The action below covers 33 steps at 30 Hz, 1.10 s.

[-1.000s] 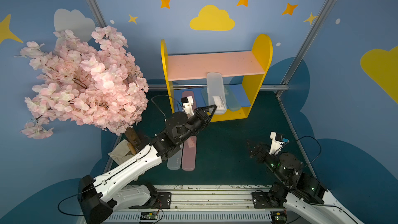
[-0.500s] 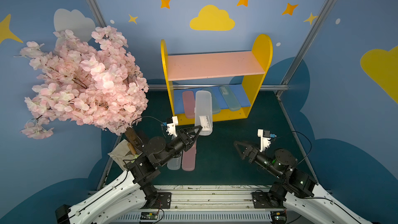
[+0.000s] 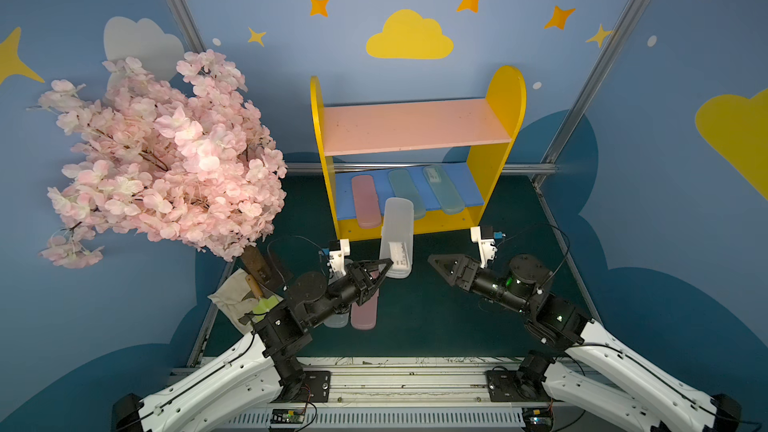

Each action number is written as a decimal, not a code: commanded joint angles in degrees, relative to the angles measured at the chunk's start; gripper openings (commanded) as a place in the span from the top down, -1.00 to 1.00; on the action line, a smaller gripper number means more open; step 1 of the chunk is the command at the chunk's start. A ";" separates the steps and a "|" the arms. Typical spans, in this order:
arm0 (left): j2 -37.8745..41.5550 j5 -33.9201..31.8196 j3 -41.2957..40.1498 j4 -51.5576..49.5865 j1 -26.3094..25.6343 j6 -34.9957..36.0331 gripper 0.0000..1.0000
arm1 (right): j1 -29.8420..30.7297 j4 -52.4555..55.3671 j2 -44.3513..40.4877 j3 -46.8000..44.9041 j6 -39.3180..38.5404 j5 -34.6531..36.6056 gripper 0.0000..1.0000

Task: Remove the pencil cases from the shelf
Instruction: Pick up the pencil case from the shelf.

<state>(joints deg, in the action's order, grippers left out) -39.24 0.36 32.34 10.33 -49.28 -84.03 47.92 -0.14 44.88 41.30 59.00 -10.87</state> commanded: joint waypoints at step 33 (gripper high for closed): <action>-1.47 5.22 1.14 5.49 -0.62 0.26 0.94 | -4.12 -15.76 18.10 7.39 11.94 -11.29 0.12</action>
<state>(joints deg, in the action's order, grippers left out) -40.73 4.51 31.99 12.95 -49.63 -85.01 44.16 -12.69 62.59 46.94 70.30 -21.58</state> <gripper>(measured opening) 0.216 0.456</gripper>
